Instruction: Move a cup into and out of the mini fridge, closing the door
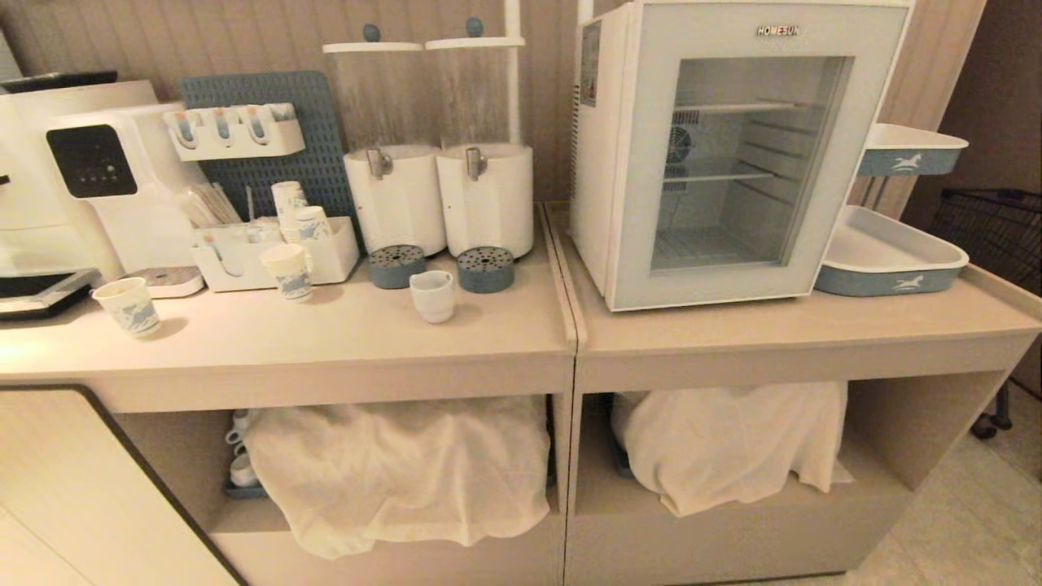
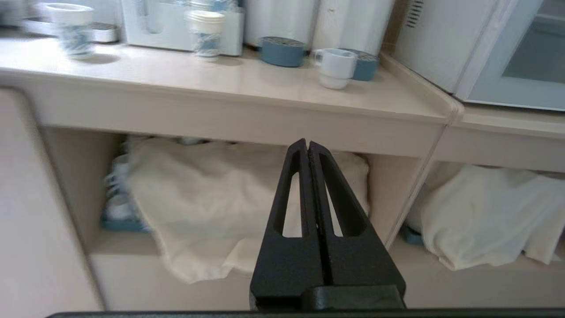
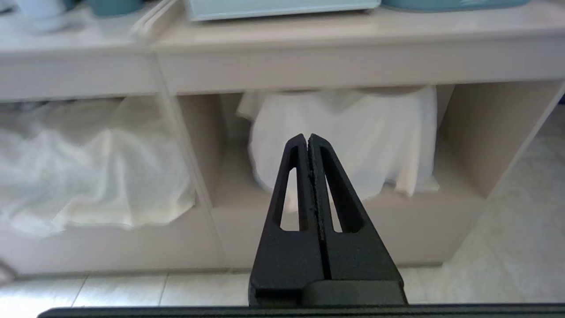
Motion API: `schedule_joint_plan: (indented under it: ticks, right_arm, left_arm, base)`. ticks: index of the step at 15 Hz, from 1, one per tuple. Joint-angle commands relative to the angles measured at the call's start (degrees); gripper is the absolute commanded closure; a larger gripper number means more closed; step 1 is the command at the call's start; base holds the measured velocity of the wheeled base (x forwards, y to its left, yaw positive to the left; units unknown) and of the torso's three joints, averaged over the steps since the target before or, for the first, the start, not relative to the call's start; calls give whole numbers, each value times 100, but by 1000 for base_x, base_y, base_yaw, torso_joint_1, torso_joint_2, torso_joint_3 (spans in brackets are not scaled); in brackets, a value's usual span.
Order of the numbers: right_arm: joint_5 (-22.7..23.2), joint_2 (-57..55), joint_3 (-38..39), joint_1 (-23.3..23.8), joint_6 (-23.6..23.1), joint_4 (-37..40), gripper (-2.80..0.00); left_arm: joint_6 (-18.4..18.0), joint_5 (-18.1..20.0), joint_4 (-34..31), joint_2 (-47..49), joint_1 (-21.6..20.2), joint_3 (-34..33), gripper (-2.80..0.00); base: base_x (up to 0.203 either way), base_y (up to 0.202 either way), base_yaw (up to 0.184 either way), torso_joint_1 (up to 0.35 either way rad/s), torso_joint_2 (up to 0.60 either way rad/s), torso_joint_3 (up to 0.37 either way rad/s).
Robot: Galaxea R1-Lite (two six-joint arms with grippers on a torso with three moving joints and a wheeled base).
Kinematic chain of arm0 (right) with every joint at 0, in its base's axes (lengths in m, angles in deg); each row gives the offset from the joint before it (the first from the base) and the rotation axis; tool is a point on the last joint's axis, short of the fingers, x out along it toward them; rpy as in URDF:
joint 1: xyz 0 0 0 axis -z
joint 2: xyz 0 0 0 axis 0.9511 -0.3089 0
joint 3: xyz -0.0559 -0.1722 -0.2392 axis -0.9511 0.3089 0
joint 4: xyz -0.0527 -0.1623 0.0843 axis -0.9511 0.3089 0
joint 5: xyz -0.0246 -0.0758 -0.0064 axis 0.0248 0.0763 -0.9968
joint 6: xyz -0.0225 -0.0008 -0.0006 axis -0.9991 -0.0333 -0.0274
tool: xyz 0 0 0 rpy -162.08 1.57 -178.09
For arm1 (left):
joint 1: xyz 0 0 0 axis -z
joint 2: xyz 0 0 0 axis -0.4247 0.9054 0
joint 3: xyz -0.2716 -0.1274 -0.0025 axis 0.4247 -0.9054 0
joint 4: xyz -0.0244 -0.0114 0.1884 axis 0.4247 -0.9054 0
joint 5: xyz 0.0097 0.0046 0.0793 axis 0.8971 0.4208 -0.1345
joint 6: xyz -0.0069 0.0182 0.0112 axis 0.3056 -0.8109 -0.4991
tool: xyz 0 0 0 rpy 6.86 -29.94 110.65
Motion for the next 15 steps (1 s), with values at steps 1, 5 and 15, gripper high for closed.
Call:
schedule_joint_plan:
  ticks: [1,5,15]
  right_arm:
    - [2,0,0,-2,-5,10,0]
    - [2,0,0,-2,-5,10,0]
    - [2,0,0,-2,-5,10,0]
  left_arm:
    - [9,-1,10,-28,0,-229,0]
    - [9,2,10,-29,0,-229,0]
    - [6,5,10,-20,0,-229,0]
  base:
    - [-195,195,-3,-1,4,2]
    - [-180,192,3,1,2,2]
    - [-3,160,0,1,3,3]
